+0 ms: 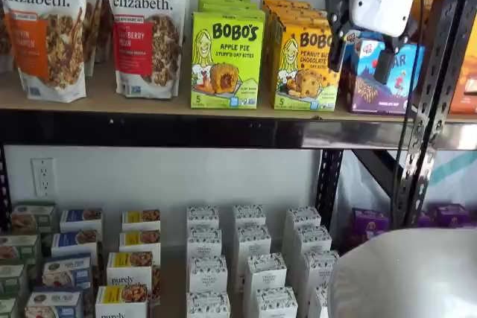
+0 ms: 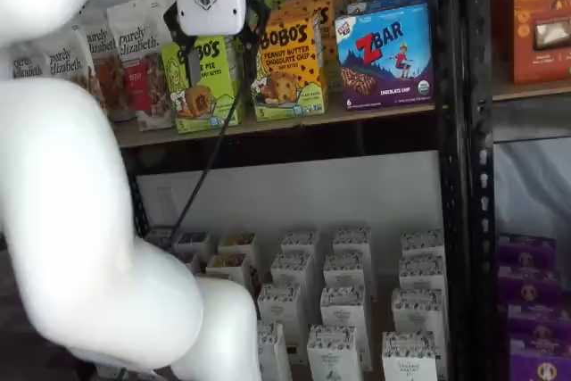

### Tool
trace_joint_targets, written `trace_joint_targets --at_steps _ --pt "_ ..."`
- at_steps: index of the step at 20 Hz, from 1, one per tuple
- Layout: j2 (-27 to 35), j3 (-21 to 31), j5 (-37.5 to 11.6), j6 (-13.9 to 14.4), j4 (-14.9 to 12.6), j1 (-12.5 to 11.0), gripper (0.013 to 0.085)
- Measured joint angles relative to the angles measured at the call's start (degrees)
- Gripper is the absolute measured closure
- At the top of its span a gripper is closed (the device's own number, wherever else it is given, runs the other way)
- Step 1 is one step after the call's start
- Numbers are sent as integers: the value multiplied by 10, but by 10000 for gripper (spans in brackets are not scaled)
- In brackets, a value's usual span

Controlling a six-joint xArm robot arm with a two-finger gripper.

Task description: Pick up the orange box on the top shelf, the fifth box from the left

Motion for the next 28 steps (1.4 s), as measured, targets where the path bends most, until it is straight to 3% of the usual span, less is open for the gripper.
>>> trace_joint_targets --at_steps 6,12,18,20,28 --pt "-3 16 -30 18 -11 26 130" --pt "6 27 -68 60 -30 78 130" --pt "26 22 -98 86 -50 111 130" --pt "29 23 -112 85 -52 111 130" --pt "52 12 -155 43 -60 72 130"
